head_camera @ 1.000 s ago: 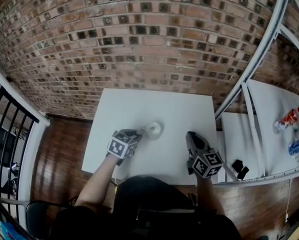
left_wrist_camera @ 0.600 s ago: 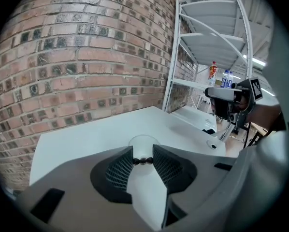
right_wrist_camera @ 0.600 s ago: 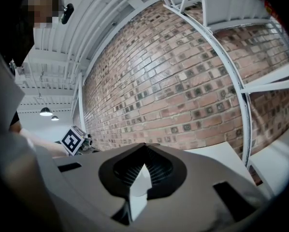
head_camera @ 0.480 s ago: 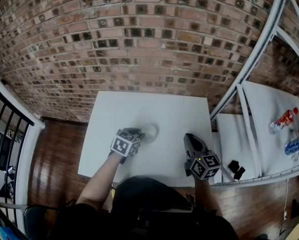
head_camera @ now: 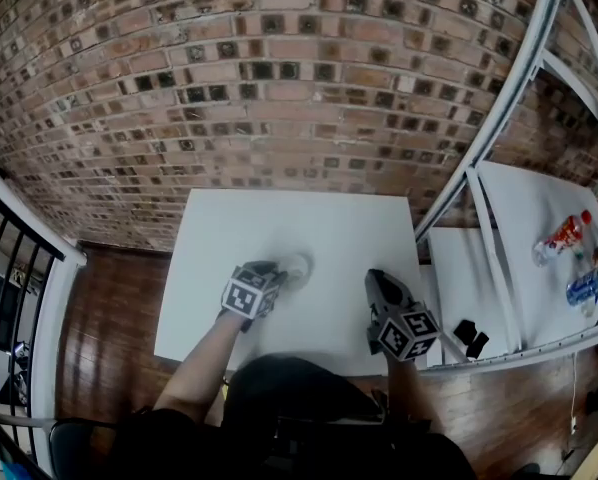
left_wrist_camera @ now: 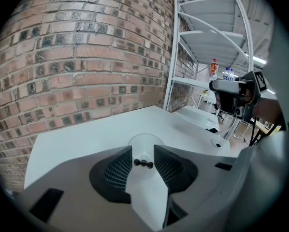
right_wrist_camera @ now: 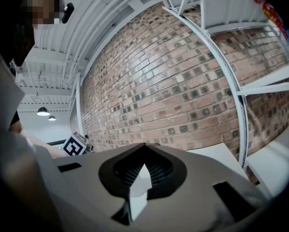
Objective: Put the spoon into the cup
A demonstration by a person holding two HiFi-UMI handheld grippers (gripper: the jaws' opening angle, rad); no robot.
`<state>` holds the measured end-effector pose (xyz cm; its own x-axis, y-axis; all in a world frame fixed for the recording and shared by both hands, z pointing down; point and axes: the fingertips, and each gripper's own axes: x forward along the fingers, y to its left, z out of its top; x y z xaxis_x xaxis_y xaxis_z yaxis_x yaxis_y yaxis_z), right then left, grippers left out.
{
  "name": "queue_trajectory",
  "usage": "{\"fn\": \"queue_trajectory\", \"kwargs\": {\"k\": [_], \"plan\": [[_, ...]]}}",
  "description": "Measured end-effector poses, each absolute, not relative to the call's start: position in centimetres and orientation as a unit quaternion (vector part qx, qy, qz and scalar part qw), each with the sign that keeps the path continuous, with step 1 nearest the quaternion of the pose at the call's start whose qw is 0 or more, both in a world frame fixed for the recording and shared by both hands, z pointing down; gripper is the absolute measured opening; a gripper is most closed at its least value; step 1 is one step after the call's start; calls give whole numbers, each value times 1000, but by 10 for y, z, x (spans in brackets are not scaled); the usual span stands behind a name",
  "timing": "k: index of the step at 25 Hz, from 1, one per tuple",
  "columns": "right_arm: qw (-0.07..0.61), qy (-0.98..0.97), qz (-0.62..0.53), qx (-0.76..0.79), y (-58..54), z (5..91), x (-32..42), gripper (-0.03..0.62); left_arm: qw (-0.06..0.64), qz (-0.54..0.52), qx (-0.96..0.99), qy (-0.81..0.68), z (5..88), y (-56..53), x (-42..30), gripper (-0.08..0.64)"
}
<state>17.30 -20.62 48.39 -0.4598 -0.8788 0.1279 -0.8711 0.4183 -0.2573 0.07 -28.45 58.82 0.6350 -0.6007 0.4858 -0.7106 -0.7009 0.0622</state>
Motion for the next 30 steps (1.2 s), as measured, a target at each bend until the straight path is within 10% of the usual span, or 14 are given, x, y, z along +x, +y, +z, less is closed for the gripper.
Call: {"fn": "queue_trajectory", "kwargs": {"k": [16, 23, 30], "plan": [[2, 854, -153, -497, -203, 497, 151, 5, 121, 63, 912, -387, 508, -263, -35, 190], [-7, 864, -145, -482, -195, 493, 146, 5, 41, -69, 893, -443, 437, -237, -84, 3], [-16, 865, -147, -479, -191, 500, 151, 5, 13, -135, 854, -503, 409, -200, -144, 3]]}}
